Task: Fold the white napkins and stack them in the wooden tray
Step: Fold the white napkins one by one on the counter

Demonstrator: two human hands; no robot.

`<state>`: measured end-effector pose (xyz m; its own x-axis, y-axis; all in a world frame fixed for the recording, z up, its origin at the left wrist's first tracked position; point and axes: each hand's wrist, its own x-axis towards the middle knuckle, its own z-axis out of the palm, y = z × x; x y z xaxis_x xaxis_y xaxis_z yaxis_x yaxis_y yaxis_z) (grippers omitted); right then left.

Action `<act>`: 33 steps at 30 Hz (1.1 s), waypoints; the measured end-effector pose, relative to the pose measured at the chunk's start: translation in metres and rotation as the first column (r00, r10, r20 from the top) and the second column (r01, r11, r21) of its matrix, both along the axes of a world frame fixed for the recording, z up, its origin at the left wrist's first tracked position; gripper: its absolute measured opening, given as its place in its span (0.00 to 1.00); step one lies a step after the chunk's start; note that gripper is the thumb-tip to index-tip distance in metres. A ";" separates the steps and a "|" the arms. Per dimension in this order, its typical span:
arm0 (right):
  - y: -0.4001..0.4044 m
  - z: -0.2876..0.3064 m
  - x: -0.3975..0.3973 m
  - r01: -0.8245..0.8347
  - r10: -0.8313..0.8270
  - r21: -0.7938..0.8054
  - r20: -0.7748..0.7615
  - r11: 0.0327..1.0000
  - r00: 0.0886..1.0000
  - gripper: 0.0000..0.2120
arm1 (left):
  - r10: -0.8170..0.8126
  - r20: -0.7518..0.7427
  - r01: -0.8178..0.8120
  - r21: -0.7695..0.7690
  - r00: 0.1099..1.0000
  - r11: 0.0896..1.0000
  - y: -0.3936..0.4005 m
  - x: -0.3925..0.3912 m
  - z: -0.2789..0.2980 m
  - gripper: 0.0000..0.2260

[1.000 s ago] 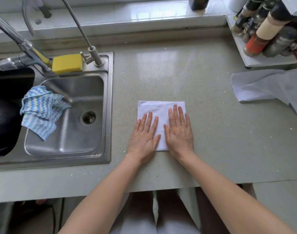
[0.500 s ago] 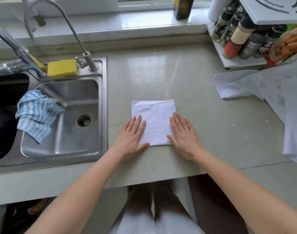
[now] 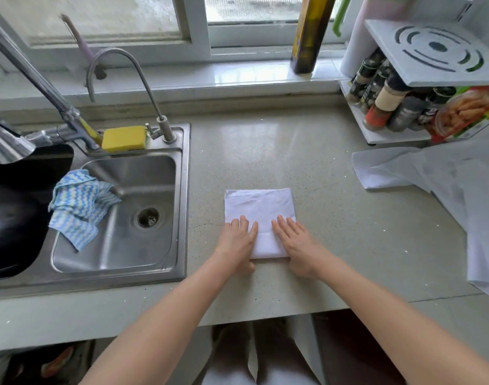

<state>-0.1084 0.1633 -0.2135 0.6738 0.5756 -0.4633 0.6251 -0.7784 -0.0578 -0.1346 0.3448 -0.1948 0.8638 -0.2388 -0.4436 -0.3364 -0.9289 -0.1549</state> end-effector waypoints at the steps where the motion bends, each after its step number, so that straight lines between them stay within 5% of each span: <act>1: 0.000 -0.003 -0.001 0.008 -0.008 0.008 0.024 1.000 1.000 0.40 | 0.015 -0.007 -0.015 0.016 1.000 1.000 -0.002 0.000 0.000 0.45; 7: -0.003 -0.011 -0.002 0.065 -0.088 0.159 0.143 0.985 0.986 0.31 | 0.056 -0.028 -0.056 0.006 0.998 0.998 -0.004 0.001 -0.004 0.43; 11: -0.002 -0.009 0.003 0.064 -0.119 0.238 0.225 0.969 0.967 0.19 | 0.093 -0.014 -0.094 -0.092 0.996 0.991 0.002 -0.002 -0.002 0.32; 17: -0.004 0.024 0.020 0.305 -0.305 0.274 -0.043 0.912 0.951 0.11 | 0.200 -0.078 -0.214 -0.295 0.977 0.931 0.027 0.002 0.021 0.07; 19: -0.009 0.031 0.024 0.413 -0.363 0.313 -0.206 0.855 0.909 0.09 | 0.301 -0.209 -0.365 -0.465 0.931 0.806 0.038 0.000 0.022 0.05; 23: -0.009 0.027 0.027 0.651 -0.526 0.351 -0.392 0.673 0.755 0.05 | 0.477 -0.495 -0.681 -0.611 0.726 0.404 0.053 -0.007 0.014 0.12; 27: -0.003 0.014 0.029 0.682 -0.619 0.353 -0.289 0.640 0.730 0.15 | 0.576 -0.629 -0.802 -0.592 0.522 0.081 0.052 -0.007 0.002 0.24; 33: 0.017 -0.001 0.029 0.605 -0.621 0.301 -0.050 0.737 0.782 0.15 | 0.769 -0.278 -0.727 -0.605 0.576 0.326 0.040 -0.005 -0.012 0.21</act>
<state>-0.0795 0.1807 -0.2145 0.9447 0.1286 -0.3017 0.0266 -0.9470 -0.3202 -0.1395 0.3851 -0.2065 0.8371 0.3423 -0.4267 0.5394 -0.6464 0.5397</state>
